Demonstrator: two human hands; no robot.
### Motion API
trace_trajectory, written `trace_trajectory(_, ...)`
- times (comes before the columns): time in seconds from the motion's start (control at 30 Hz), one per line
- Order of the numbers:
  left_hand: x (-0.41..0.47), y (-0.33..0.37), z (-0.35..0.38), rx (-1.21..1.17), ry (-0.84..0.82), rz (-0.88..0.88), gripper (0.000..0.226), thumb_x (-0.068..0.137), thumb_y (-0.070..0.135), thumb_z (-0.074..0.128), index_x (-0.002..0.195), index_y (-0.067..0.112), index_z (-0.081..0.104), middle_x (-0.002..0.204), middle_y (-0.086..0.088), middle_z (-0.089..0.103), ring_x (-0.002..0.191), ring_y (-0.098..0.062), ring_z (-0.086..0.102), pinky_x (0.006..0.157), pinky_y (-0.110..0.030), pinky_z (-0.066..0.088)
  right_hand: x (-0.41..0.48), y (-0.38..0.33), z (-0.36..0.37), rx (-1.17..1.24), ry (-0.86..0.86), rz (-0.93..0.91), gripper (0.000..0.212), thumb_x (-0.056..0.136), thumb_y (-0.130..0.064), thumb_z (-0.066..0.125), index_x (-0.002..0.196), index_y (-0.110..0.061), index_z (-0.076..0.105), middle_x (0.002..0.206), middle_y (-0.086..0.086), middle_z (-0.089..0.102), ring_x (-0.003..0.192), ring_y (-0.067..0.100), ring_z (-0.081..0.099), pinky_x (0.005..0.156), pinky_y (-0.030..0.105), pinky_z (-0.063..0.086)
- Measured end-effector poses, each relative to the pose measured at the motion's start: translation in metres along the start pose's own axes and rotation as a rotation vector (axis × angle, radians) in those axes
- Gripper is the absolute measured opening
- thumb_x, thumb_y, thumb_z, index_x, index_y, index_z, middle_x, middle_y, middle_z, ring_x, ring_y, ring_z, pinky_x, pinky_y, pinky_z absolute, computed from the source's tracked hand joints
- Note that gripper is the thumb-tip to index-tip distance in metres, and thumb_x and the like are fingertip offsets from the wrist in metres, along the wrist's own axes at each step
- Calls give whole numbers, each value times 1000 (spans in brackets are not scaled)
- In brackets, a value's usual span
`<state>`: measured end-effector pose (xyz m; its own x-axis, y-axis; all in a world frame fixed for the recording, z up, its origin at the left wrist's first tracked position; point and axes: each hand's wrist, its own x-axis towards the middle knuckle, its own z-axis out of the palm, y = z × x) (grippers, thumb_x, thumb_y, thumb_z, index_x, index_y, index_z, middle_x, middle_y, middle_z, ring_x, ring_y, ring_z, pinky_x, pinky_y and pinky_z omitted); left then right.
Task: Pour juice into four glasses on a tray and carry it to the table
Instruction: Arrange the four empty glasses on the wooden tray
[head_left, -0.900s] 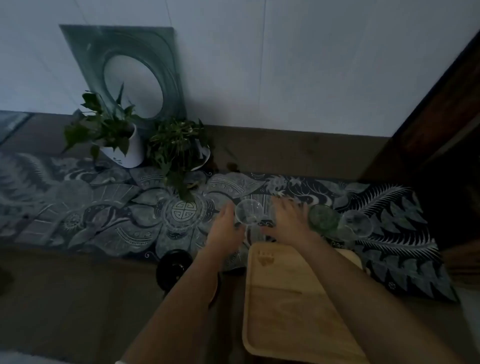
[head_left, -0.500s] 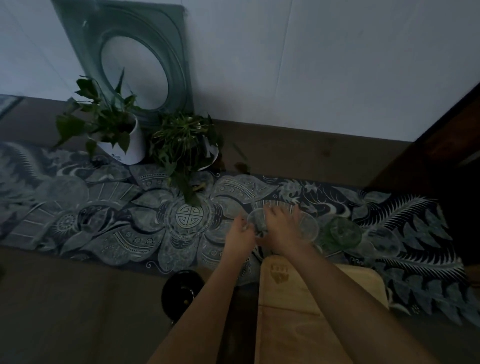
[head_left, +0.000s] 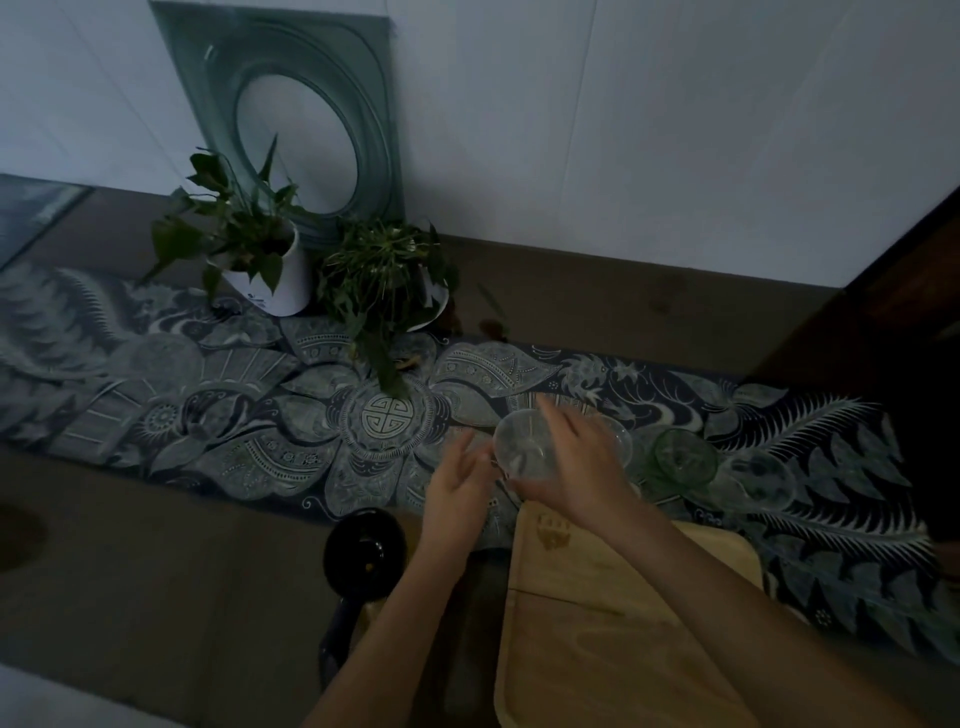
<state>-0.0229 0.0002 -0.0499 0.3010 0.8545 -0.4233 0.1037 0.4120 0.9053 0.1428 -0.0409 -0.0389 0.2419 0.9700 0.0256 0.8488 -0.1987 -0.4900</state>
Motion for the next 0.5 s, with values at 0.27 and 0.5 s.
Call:
trace_trajectory(0.27, -45, -41, 18, -60, -54, -61, 60, 90, 20, 68, 145, 28, 46, 130, 2, 68, 122, -20, 64, 104, -53, 50, -71, 16, -9, 110, -76, 80, 114, 70, -59, 83, 159, -19, 24, 152, 4, 42, 135, 22, 44, 105, 34, 39)
trace_trajectory(0.5, -58, -76, 37, 57, -79, -158, 57, 87, 17, 70, 140, 31, 53, 123, 8, 70, 122, -14, 63, 108, -52, 47, -104, 34, 10, 175, -207, 290, 120, 70, -51, 87, 161, -25, 14, 159, 3, 30, 141, 20, 39, 104, 27, 40)
